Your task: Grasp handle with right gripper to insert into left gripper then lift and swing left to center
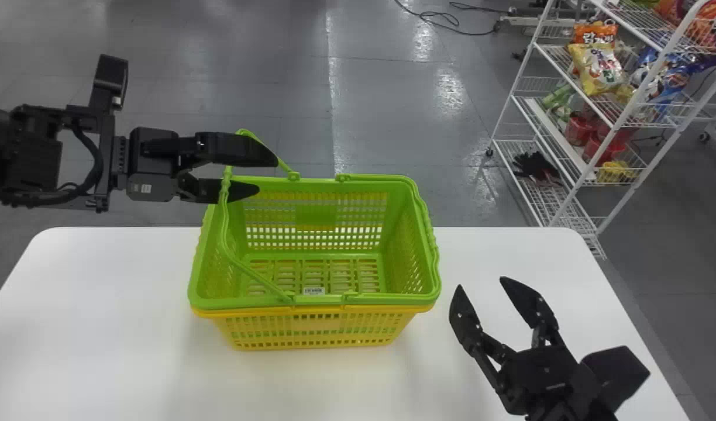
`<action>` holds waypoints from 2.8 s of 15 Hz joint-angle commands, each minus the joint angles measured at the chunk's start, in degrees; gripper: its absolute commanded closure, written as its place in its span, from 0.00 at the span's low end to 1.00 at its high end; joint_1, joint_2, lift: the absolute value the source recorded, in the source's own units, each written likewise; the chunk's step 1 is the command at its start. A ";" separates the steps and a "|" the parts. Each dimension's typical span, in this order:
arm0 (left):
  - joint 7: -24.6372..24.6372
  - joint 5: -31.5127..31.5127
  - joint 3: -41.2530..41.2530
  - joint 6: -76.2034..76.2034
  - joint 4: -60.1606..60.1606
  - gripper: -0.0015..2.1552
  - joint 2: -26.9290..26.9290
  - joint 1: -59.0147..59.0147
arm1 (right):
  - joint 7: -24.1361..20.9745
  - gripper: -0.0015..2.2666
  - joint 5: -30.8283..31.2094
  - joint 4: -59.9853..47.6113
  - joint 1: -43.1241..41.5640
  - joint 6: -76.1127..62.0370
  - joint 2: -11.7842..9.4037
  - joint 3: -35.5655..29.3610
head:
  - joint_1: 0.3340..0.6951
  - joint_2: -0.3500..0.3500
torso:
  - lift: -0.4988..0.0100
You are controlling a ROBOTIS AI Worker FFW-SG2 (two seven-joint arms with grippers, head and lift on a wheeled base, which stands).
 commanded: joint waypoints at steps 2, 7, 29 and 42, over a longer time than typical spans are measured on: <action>0.55 0.36 -1.17 0.62 0.54 0.08 -1.89 -1.88 | -0.08 0.71 1.29 0.01 -3.11 5.97 -0.07 -0.29 | 1.00 0.29 | 0.80; 0.64 0.36 -1.79 0.62 1.42 0.08 -3.30 -3.02 | -0.08 0.85 5.86 2.03 -8.56 11.06 -0.60 -0.11 | 1.00 0.25 | 0.80; 0.55 0.53 -1.26 0.27 1.68 0.08 -4.09 -2.23 | -0.08 0.89 9.82 9.50 -18.23 15.99 -2.45 6.13 | 1.00 0.30 | 0.80; 0.55 0.80 -1.26 0.27 1.68 0.08 -5.58 -2.49 | -0.26 0.89 7.53 -3.68 -14.80 20.20 -2.01 7.45 | 1.00 0.30 | 0.80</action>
